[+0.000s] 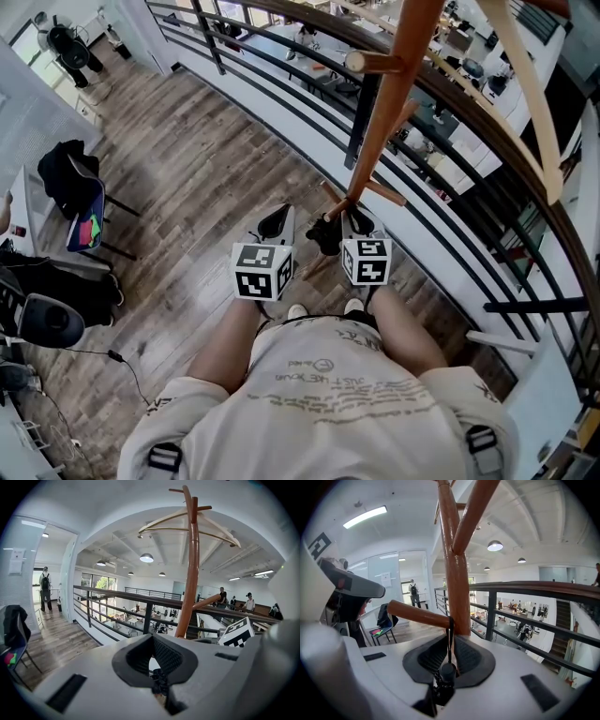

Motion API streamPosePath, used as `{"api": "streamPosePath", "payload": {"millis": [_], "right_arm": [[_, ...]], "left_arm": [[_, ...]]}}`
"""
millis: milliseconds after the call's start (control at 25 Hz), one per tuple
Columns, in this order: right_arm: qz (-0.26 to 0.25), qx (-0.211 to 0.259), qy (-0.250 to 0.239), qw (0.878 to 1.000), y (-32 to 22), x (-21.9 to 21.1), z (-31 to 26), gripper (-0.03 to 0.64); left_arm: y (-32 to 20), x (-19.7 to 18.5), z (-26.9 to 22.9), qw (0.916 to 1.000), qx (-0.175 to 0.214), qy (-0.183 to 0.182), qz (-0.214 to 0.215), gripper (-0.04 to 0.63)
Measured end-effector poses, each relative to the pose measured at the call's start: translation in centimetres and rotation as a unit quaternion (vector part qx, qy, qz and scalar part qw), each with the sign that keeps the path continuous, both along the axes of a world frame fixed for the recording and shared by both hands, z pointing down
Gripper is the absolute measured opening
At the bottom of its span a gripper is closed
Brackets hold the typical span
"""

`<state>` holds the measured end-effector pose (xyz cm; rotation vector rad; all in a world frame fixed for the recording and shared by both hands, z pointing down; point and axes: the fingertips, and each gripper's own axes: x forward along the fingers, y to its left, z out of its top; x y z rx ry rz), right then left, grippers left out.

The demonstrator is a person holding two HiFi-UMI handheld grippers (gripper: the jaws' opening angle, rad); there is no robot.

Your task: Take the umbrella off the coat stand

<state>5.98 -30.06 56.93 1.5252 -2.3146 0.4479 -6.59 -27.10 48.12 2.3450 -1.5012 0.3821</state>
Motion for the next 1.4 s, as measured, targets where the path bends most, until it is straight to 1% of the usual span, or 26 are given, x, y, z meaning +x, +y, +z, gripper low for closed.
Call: {"api": "streamPosePath", "payload": {"millis": [200, 400, 520, 680, 960, 1400], "right_arm": [[0.005, -0.002, 0.001, 1.000, 0.1, 0.2, -0.2, 0.026], [0.038, -0.012, 0.011, 0.999, -0.3, 0.5, 0.1, 0.020], [0.047, -0.012, 0.012, 0.999, -0.4, 0.3, 0.1, 0.009], [0.048, -0.015, 0.001, 0.999, 0.0, 0.5, 0.1, 0.005], [0.046, -0.008, -0.042, 0.998, 1.1, 0.3, -0.2, 0.003], [0.023, 0.026, -0.070, 0.997, 2.9, -0.1, -2.5, 0.002]], "left_arm": [[0.3, 0.3, -0.3, 1.0000, 0.001, -0.002, 0.004, 0.004], [0.4, 0.6, 0.2, 1.0000, 0.000, -0.004, 0.005, 0.004], [0.6, 0.3, 0.2, 1.0000, 0.001, -0.005, 0.004, 0.004], [1.0, -0.1, 0.0, 1.0000, 0.001, -0.004, 0.002, 0.004], [1.7, -0.6, 0.1, 1.0000, 0.004, -0.003, 0.005, 0.005], [2.6, -0.3, 0.3, 0.9999, 0.004, 0.003, 0.015, 0.003]]}}
